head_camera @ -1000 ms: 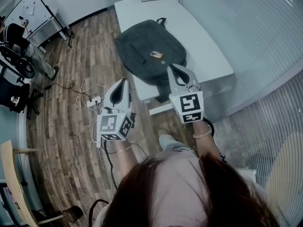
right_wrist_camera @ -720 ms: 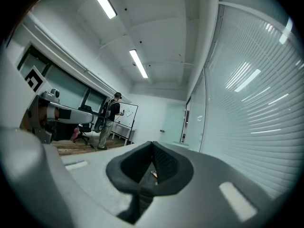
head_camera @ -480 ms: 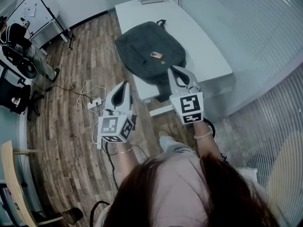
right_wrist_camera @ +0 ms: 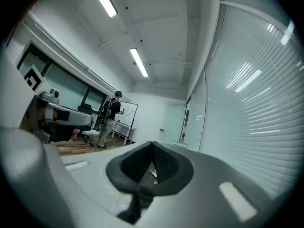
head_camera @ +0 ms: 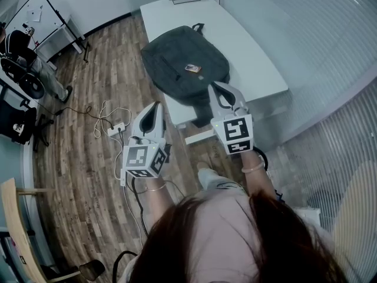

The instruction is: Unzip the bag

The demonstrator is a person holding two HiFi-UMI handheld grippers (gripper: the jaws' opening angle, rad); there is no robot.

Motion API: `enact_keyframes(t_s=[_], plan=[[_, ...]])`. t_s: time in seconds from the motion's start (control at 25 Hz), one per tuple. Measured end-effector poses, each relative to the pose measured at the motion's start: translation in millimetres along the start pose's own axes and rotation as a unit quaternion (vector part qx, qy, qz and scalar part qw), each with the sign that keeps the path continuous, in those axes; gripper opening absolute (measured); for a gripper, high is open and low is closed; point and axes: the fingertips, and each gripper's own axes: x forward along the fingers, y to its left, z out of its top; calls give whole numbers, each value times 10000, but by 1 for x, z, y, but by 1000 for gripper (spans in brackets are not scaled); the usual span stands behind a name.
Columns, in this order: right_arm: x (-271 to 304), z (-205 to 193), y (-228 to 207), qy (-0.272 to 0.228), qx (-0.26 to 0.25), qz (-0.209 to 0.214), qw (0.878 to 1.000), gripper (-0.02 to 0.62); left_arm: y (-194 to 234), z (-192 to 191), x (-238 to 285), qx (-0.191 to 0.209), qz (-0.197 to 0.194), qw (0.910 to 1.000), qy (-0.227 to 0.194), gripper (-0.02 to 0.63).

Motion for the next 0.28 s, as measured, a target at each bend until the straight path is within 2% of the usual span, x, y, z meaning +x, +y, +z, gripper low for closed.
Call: enact_keyframes(t_s=[0.28], plan=[[1, -6, -17, 6, 113, -117, 9999, 3, -11, -6, 11, -13, -184, 9998, 89, 11]])
